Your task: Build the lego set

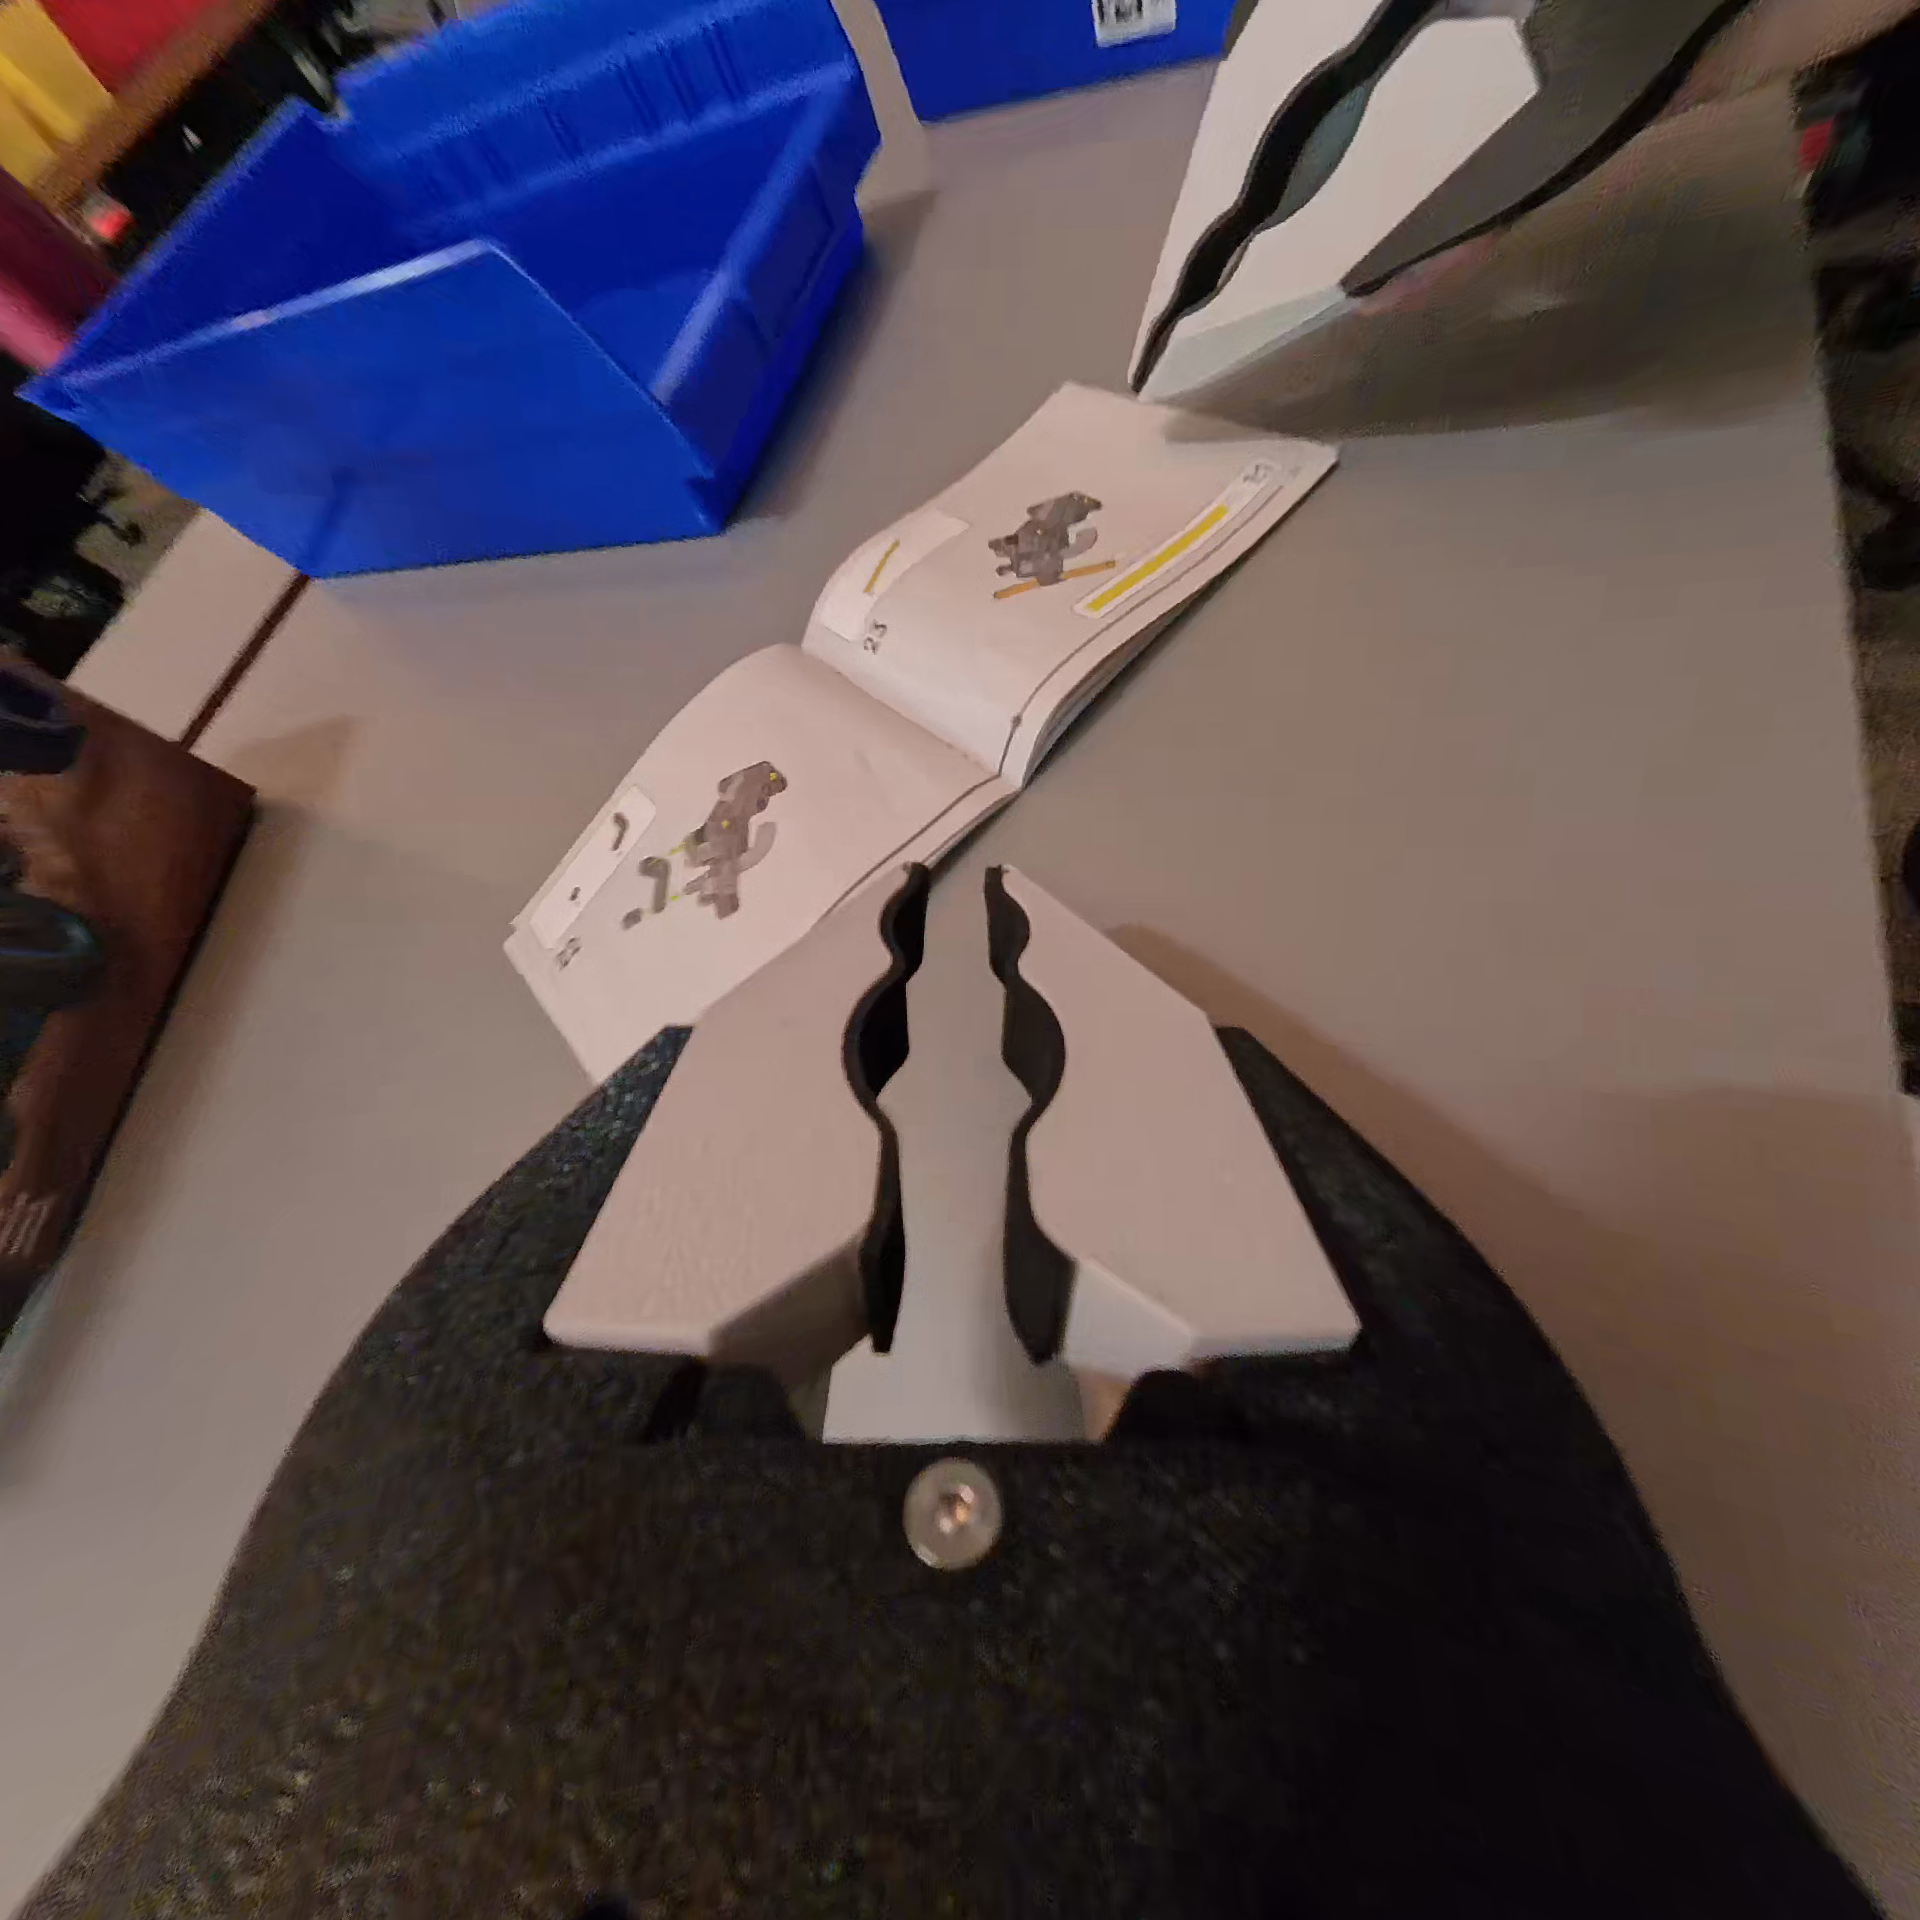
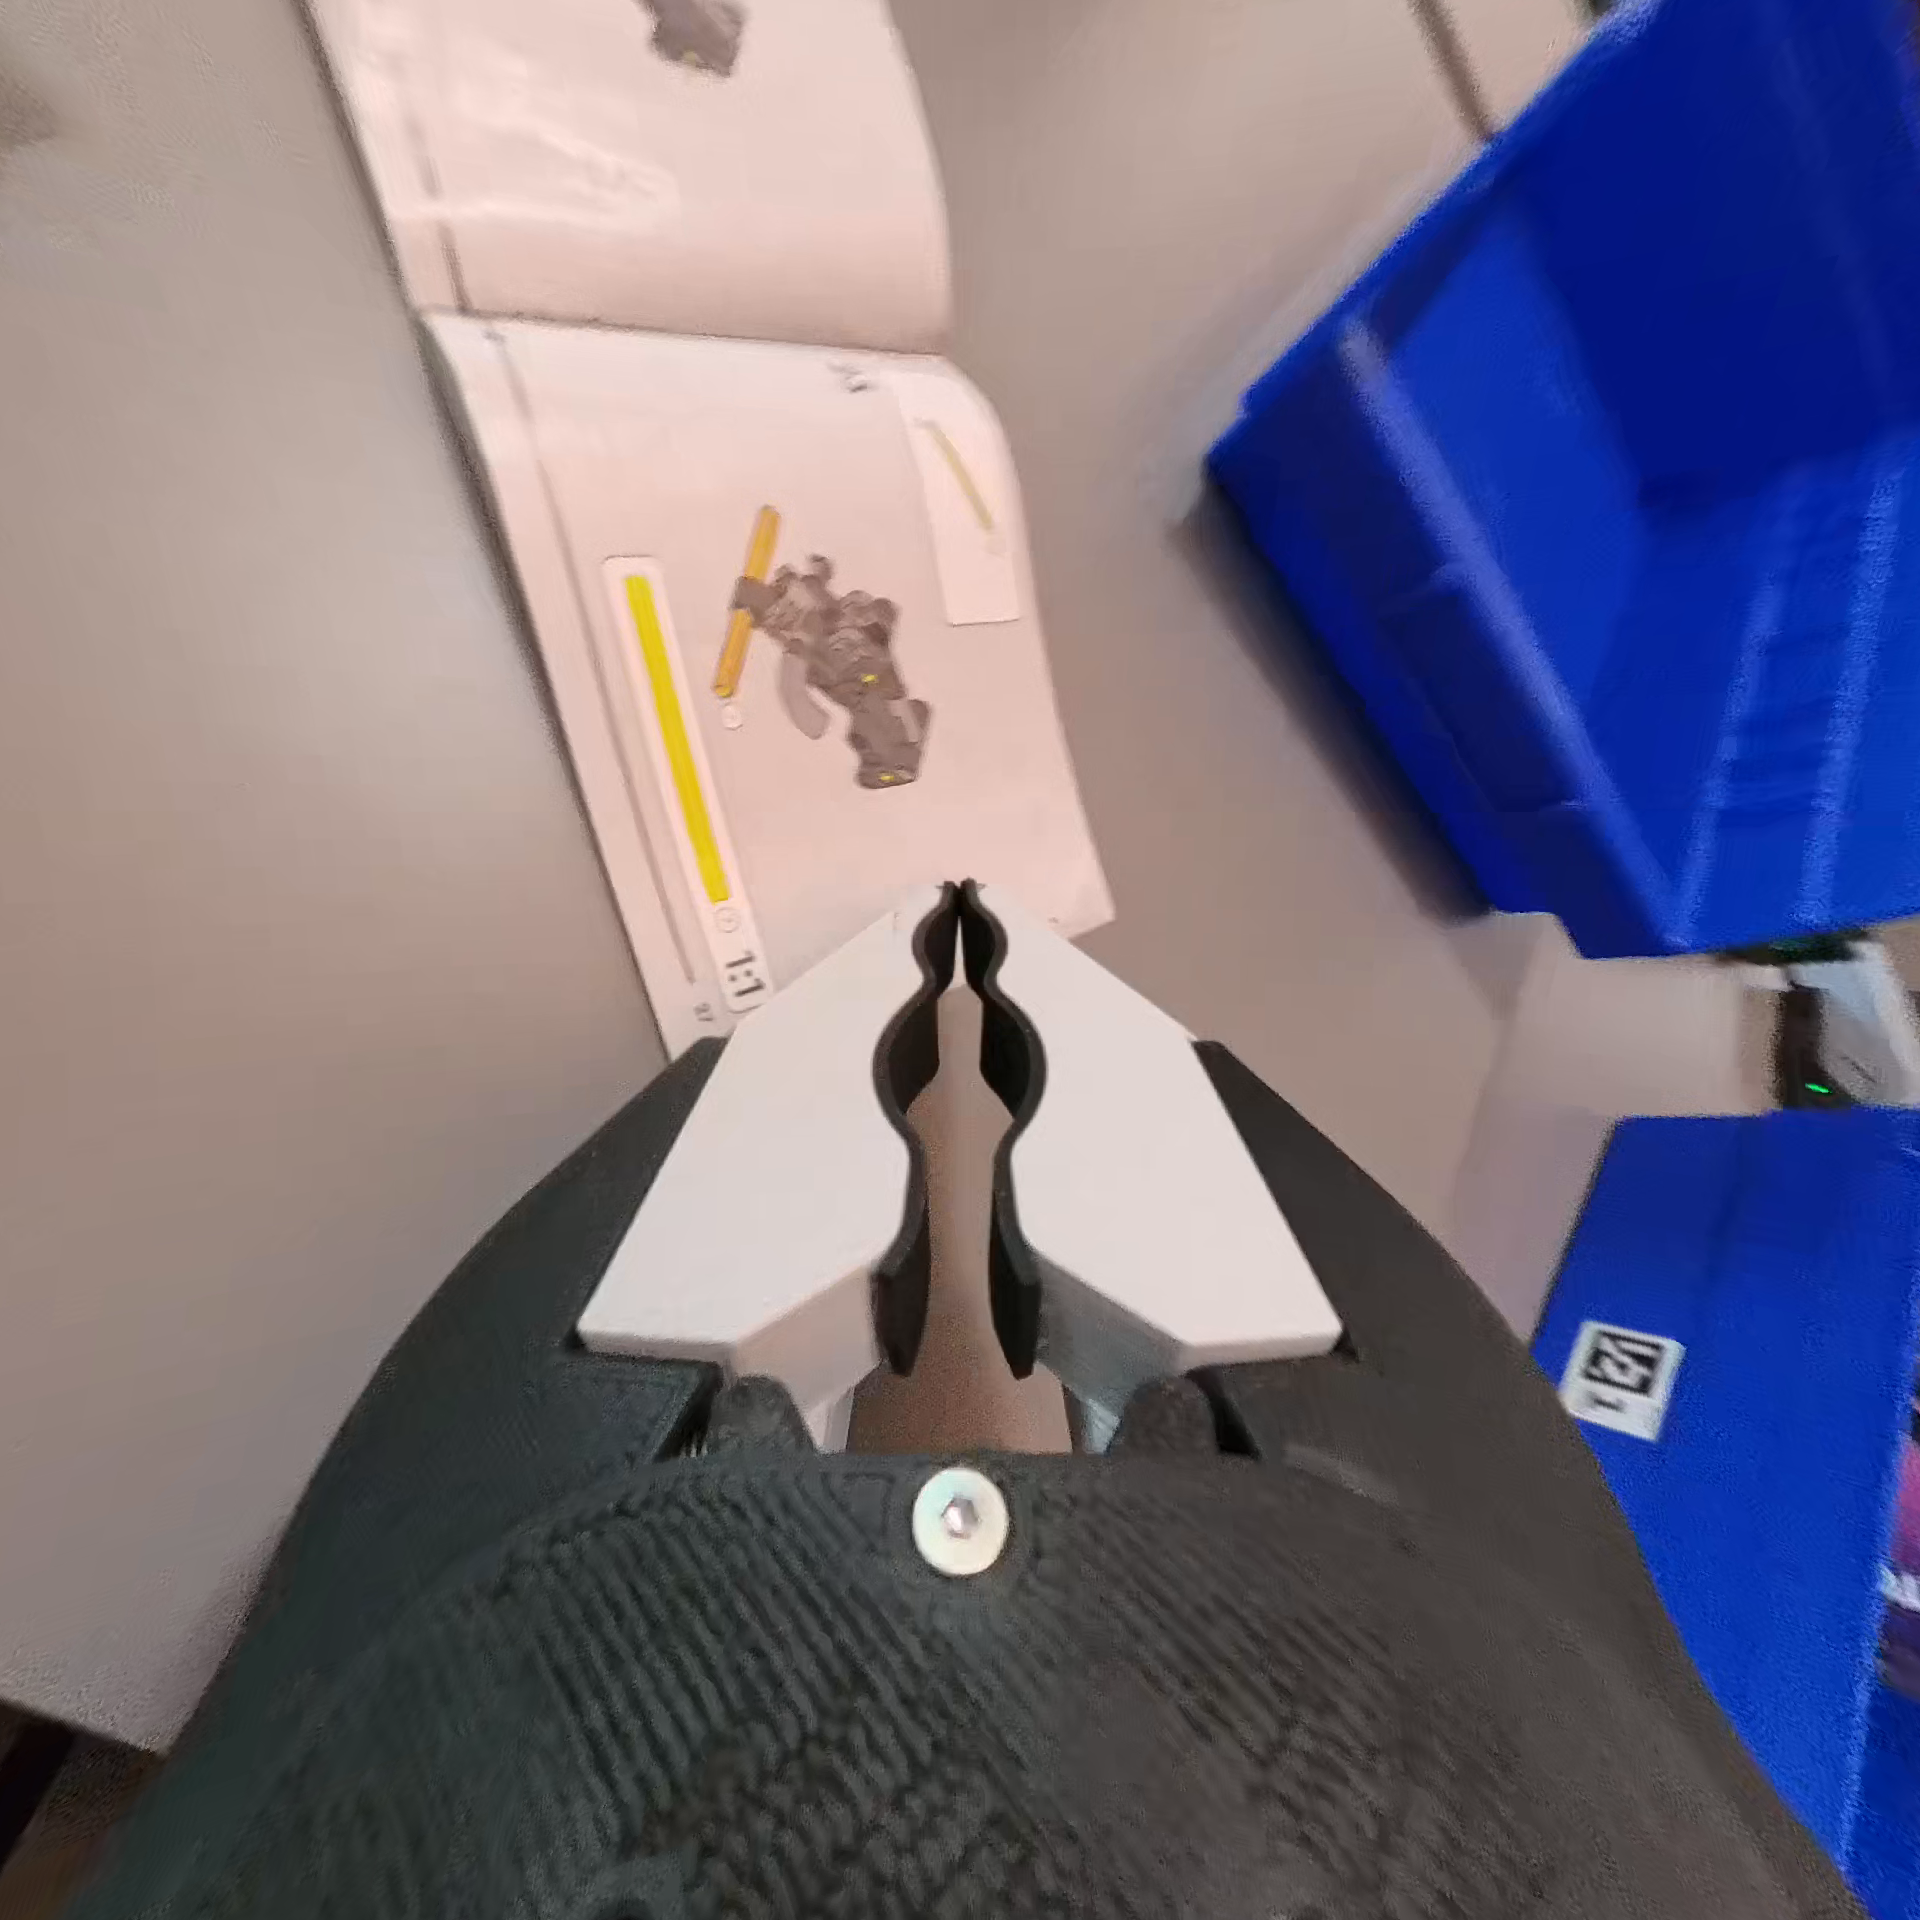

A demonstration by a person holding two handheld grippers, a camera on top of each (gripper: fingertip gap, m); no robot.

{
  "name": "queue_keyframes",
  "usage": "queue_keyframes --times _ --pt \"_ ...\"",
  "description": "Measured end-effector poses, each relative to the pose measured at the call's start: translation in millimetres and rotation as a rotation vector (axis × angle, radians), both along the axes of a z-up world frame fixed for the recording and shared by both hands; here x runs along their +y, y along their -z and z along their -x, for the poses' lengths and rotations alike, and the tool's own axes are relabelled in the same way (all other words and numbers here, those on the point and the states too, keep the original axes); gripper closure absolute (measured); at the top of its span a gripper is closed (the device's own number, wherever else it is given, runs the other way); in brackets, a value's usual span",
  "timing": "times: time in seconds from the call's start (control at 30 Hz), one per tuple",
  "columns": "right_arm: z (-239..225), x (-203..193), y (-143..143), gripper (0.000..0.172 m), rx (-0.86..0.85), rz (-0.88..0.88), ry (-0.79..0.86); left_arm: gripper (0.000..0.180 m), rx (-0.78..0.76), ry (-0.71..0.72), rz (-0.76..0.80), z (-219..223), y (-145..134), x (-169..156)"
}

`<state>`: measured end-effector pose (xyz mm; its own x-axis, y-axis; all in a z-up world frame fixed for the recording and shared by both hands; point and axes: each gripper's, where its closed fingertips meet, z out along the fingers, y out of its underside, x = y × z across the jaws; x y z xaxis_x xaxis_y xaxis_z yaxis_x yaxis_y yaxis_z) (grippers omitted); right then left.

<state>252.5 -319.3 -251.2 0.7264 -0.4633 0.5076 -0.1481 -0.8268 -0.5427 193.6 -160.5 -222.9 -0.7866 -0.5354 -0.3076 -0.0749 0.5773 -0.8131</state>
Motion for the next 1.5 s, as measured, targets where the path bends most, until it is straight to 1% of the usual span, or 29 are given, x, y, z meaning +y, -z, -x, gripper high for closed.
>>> queue_keyframes --times 0.03,0.13,0.2,0.23,0.3,0.33,0.37,0.4,0.47,0.53,0.67,0.83,0.9,1.1,1.37,1.5 --pt "0.4 0.5 -7.5 0.172 -0.028 -0.02 0.003 0.173 -0.019 0.001 0.02 4.4 -7.7 9.1" --pt "8.8 6.4 -23.9 0.172 -0.062 -0.084 -0.029 0.173 -0.078 -0.071 0.027 3.2 -24.5 55.3" --pt "14.8 6.4 -24.0 0.166 -0.041 -0.106 -0.046 0.169 -0.092 -0.117 -0.006 -3.1 -30.6 94.8" --pt "16.7 5.1 -22.0 0.163 -0.031 -0.113 -0.056 0.164 -0.071 -0.126 -0.035 -6.4 -29.8 115.4" --pt "15.2 -3.4 -18.9 0.159 -0.033 -0.114 -0.026 0.145 -0.018 -0.108 -0.072 -10.9 -26.6 152.5" --pt "15.5 -5.7 -17.8 0.159 -0.026 -0.117 -0.015 0.141 0.009 -0.084 -0.087 -11.8 -22.9 168.2" --pt "16.5 -5.5 -17.3 0.158 -0.02 -0.123 -0.016 0.136 0.043 -0.051 -0.103 -10.6 -16.9 180.0" --pt "17.1 -4.3 -17.4 0.158 -0.018 -0.128 -0.021 0.126 0.071 -0.035 -0.115 -10.5 -10.8 188.9" --pt "17.2 -1.9 -17.4 0.157 -0.02 -0.128 -0.024 0.114 0.12 -0.049 -0.146 -13.5 4.6 199.8" --pt "18.2 0.0 -15.0 0.157 -0.01 -0.12 -0.025 0.112 0.155 -0.07 -0.172 -16.0 19.9 200.1" --pt "21.5 2.2 -13.1 0.156 -0.004 -0.115 -0.015 0.113 0.19 -0.079 -0.159 -16.5 37.3 189.1" --pt "26.8 14.1 -12.2 0.156 -0.002 -0.128 -0.047 0.114 0.199 -0.105 -0.07 -21.8 34.9 180.9" --pt "25.9 16.8 -12.2 0.156 -0.001 -0.127 -0.048 0.121 0.2 -0.103 -0.069 -20.9 35.9 179.4" --pt "24.6 27.9 -12.8 0.157 -0.001 -0.122 -0.073 0.123 0.137 -0.106 -0.1 -21.1 38.9 181.2" --pt "23.2 34.5 -15.3 0.157 -0.003 -0.114 -0.086 0.124 0.156 -0.119 -0.113 -21.2 39.4 183.0" --pt "25.0 49.6 -26.8 0.154 -0.021 -0.138 -0.121 0.124 0.166 -0.097 -0.102 -18.4 38.8 179.4"
